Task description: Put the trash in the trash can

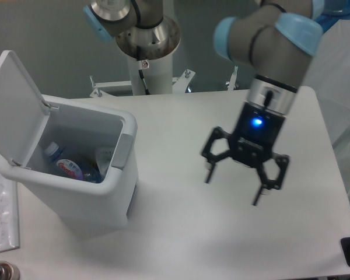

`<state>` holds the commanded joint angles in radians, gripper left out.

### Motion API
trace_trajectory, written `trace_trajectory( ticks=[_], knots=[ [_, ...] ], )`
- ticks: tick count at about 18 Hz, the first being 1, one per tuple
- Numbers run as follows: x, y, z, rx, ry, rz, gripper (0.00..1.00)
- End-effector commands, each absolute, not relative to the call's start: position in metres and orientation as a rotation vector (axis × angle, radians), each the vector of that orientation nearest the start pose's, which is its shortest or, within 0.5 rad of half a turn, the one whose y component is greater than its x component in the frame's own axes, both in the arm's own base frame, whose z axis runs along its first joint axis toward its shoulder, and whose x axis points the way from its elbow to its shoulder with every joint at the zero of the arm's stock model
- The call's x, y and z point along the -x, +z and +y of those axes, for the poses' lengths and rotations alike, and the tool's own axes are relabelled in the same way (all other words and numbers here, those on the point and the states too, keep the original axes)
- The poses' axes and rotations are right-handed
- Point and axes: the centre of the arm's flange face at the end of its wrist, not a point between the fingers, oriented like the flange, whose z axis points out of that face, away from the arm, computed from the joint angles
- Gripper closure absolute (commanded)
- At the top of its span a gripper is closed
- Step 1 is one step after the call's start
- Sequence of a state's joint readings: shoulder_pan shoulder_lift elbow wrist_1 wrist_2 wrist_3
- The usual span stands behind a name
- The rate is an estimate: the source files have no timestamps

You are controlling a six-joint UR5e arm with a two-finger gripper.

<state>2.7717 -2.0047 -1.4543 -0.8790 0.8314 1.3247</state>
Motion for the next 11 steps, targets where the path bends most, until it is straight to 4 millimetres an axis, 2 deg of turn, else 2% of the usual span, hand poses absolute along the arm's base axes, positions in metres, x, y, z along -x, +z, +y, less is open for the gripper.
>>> trace_trajectory(
  ticks=[3, 8, 11],
  knots=[
    [0.584, 0.37, 0.409, 2.41, 0.212, 0.346, 0.0],
    [0.6, 0.334, 0.389, 2.739, 0.247, 0.304, 0.0],
    [0.607, 0.328, 0.388, 2.808, 0.268, 0.329, 0.0]
  ],
)
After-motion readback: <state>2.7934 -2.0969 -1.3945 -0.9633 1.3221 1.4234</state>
